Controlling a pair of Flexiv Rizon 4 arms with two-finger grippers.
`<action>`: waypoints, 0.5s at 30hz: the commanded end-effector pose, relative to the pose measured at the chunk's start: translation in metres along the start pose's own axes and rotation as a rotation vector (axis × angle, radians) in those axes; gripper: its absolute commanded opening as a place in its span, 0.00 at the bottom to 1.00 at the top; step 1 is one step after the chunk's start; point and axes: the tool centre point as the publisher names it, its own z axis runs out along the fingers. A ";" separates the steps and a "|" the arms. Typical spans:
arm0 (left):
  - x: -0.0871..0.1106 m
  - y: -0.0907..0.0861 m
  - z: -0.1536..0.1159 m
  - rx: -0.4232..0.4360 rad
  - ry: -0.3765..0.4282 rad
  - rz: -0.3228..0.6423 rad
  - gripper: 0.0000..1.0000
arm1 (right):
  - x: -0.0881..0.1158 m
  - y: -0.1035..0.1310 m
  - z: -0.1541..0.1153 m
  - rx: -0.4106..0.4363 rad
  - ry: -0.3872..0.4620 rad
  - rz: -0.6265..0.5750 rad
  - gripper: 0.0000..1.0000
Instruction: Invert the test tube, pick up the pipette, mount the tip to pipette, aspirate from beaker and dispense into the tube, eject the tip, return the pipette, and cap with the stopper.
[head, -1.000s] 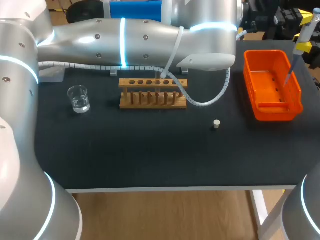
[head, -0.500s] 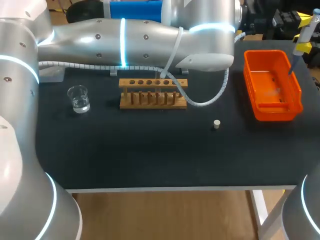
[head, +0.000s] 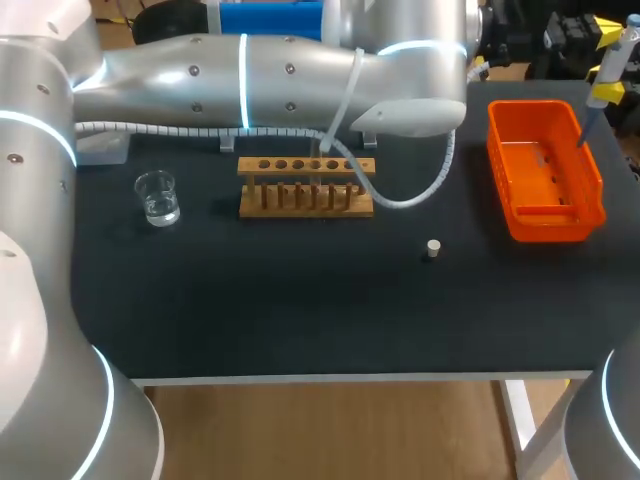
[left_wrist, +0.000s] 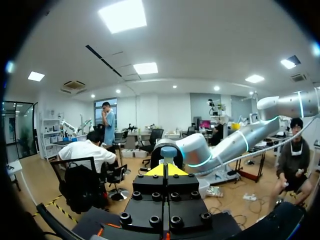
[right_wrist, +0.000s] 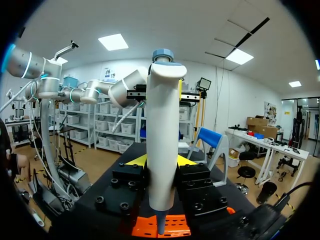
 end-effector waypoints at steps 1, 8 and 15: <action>0.003 -0.004 -0.003 0.014 -0.031 0.016 0.00 | 0.001 0.004 0.001 0.005 -0.001 0.001 0.00; 0.003 -0.024 -0.011 0.012 -0.064 0.059 1.00 | 0.001 0.004 0.001 0.005 -0.001 0.001 0.00; -0.002 -0.039 -0.038 -0.024 -0.101 0.050 1.00 | 0.001 0.004 0.001 0.005 -0.001 0.001 0.00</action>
